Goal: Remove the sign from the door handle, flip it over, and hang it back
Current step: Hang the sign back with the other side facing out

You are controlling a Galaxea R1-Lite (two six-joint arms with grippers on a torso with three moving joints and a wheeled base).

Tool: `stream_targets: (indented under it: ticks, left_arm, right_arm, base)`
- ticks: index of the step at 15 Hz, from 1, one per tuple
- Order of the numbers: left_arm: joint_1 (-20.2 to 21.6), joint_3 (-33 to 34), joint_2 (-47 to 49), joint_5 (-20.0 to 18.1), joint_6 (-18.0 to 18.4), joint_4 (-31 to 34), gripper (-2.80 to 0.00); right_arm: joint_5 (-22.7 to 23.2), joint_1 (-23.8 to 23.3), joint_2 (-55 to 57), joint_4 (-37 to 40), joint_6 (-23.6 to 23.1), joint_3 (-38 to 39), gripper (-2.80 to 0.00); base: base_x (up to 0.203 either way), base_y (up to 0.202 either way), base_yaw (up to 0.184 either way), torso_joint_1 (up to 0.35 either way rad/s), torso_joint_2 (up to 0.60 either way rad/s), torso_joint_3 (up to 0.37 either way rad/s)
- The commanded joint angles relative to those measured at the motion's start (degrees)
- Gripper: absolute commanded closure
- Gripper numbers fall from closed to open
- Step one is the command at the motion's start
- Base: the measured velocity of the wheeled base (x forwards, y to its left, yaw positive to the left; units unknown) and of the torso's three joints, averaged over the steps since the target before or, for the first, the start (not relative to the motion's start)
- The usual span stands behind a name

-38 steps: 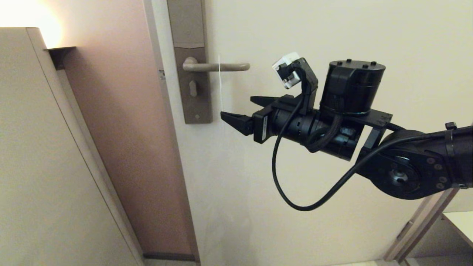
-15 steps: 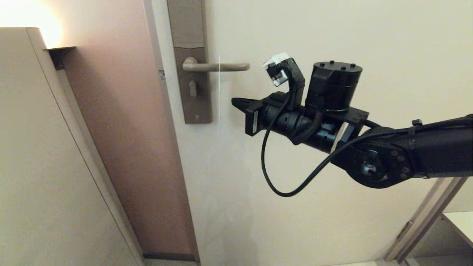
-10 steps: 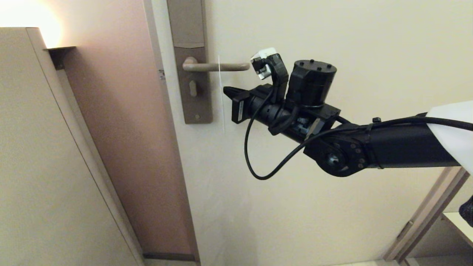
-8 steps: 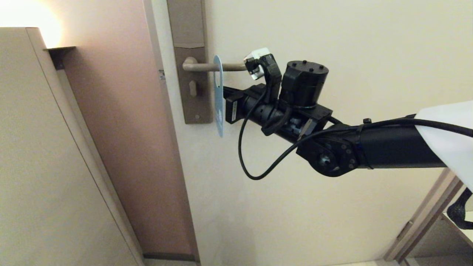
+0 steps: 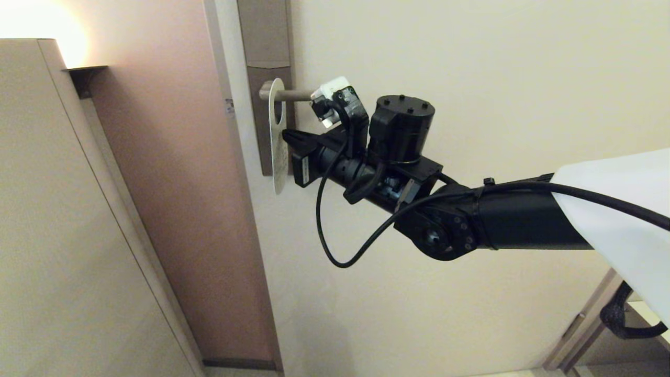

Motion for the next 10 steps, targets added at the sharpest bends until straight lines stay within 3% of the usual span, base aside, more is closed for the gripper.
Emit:
stream_targets:
  ticks: [1, 6, 10]
  left_arm:
    - [0.0, 0.0, 0.1, 0.0, 0.1, 0.0, 0.00]
    - [0.0, 0.0, 0.1, 0.0, 0.1, 0.0, 0.00]
    - [0.0, 0.0, 0.1, 0.0, 0.1, 0.0, 0.00]
  right_arm:
    - [0.0, 0.1, -0.7, -0.2, -0.3, 1.2, 0.00]
    - [0.7, 1.4, -3.6, 0.2, -0.1, 2.9, 0.00]
    - [7.4, 2.0, -5.6, 2.2, 0.0, 3.0, 0.00]
  base:
    - [0.000, 0.000, 0.000, 0.000, 0.00, 0.000]
    - [0.000, 0.000, 0.000, 0.000, 0.00, 0.000]
    - [0.000, 0.000, 0.000, 0.000, 0.00, 0.000]
